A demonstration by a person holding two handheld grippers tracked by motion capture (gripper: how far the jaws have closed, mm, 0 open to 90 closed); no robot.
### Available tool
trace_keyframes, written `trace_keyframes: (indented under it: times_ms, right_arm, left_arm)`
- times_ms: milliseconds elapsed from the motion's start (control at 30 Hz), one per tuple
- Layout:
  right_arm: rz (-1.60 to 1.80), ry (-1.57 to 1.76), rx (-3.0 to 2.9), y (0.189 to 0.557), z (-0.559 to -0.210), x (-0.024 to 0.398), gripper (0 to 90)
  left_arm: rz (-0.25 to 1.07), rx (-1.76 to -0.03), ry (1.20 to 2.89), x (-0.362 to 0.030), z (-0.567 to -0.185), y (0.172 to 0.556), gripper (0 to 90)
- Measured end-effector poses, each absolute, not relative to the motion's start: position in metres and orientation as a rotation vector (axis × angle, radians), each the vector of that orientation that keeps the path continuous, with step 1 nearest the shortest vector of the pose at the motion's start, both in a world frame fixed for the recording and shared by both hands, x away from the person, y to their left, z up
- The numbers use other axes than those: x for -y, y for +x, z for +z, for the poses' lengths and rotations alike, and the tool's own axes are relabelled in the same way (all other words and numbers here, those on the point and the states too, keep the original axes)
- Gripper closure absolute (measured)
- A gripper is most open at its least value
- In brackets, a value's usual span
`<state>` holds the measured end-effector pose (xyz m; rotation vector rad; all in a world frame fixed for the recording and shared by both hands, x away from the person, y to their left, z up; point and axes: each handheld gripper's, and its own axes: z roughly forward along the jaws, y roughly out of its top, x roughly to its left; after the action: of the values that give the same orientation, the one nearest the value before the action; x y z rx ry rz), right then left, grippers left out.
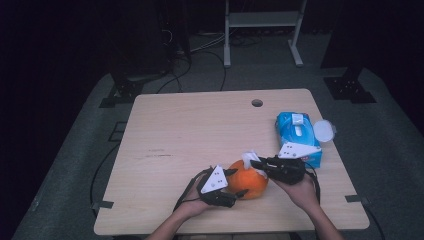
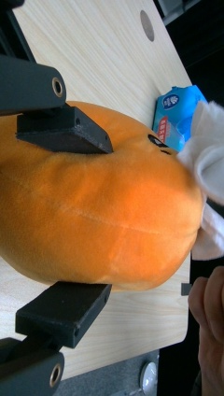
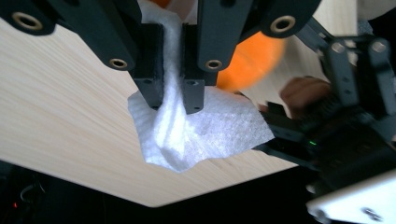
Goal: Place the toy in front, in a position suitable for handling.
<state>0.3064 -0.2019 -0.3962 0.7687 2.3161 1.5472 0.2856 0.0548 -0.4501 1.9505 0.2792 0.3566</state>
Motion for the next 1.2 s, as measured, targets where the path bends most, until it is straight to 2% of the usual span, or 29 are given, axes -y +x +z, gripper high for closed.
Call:
trace_keyframes:
  times_ms: [133,300,400,633,800,1000,1200]
  right_arm:
    - [1.552,0.829,-2.327,0.309,-0.398,0.209,81.2]
    - [1.575,0.727,-2.378,0.301,-0.391,0.189,81.1]
    - [1.555,0.733,-2.369,0.303,-0.393,0.189,81.2]
    - [1.554,0.903,-2.323,0.315,-0.405,0.221,81.2]
    - [1.572,0.913,-2.32,0.315,-0.406,0.222,81.2]
    - [1.601,0.857,-2.311,0.309,-0.399,0.213,81.1]
    - [1.547,0.91,-2.302,0.316,-0.409,0.221,81.1]
  left_arm:
    - [0.37,-0.254,1.965,-0.051,-0.45,0.283,31.0]
    - [0.407,-0.2,1.987,-0.047,-0.45,0.278,31.0]
    - [0.395,-0.229,1.977,-0.05,-0.449,0.28,32.0]
    - [0.294,-0.353,1.921,-0.064,-0.45,0.295,32.3]
    - [0.238,-0.439,1.878,-0.073,-0.452,0.304,32.2]
    - [0.212,-0.473,1.861,-0.077,-0.453,0.307,31.9]
    - [0.214,-0.468,1.861,-0.077,-0.452,0.307,32.0]
